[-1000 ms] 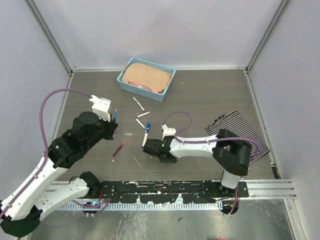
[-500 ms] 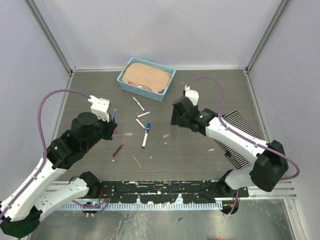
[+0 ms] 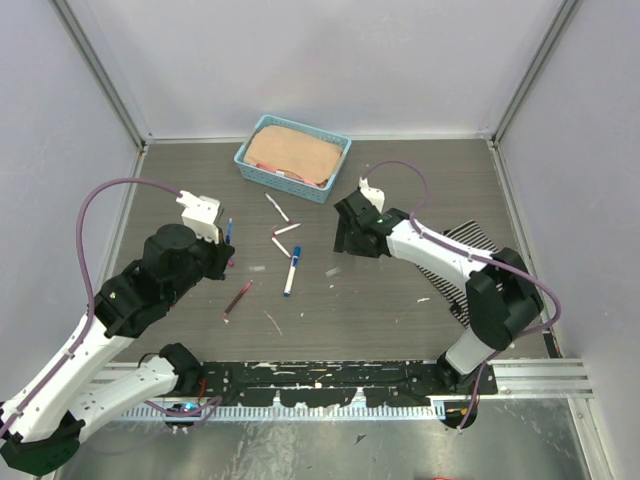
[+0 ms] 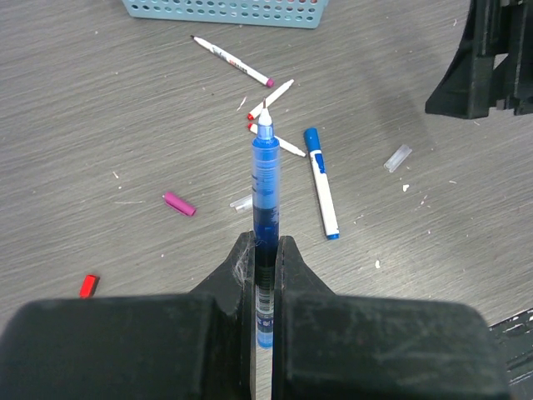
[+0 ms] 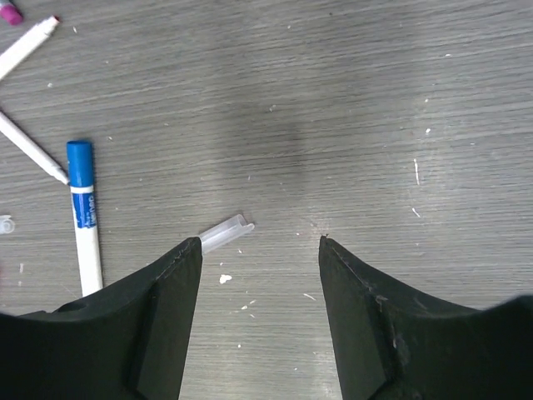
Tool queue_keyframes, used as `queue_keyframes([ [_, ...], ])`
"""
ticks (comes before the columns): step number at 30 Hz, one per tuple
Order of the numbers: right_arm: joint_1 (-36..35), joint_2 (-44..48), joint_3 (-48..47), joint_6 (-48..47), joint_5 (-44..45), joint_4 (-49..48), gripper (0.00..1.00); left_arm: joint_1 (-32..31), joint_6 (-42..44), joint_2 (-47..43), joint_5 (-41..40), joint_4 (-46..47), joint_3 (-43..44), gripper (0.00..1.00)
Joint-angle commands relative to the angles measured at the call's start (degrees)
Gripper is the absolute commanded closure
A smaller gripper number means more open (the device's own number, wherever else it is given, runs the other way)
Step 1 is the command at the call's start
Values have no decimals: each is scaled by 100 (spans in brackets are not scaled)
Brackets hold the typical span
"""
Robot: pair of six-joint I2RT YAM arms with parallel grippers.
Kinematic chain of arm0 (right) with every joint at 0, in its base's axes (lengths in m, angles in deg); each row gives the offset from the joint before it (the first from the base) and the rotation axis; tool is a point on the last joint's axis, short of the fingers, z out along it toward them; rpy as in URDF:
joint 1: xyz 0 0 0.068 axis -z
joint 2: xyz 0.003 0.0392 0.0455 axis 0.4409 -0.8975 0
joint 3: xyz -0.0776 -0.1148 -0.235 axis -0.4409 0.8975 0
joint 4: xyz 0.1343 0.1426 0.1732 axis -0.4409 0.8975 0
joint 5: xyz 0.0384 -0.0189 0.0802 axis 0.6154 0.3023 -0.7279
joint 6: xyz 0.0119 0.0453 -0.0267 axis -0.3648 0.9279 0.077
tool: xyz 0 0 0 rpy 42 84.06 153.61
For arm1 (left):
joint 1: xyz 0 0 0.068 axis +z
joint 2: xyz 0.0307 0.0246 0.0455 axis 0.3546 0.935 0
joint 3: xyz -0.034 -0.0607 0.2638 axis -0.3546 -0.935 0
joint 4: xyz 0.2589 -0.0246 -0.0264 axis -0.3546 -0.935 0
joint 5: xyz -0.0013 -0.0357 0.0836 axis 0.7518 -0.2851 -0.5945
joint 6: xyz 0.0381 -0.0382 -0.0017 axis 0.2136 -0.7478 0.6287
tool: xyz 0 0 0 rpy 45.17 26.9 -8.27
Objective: Insert the pens into the pen caps
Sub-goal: Adjust the pen cap at the center of the board.
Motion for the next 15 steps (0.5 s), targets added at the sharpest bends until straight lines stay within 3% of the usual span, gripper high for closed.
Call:
queue_keyframes([
  [1, -183, -418, -593, 452, 434, 192, 36, 18, 14, 8, -33, 124, -45, 100],
  [4, -169, -596, -807, 933, 483, 564, 35, 15, 20, 21, -22, 135, -50, 100],
  [10, -772, -634, -613, 3706, 1146, 553, 34, 18, 79, 49, -33, 161, -33, 99],
  [15, -999, -1567, -1648, 4262, 1076, 1512, 30, 18, 49, -8, 73, 159, -62, 100],
])
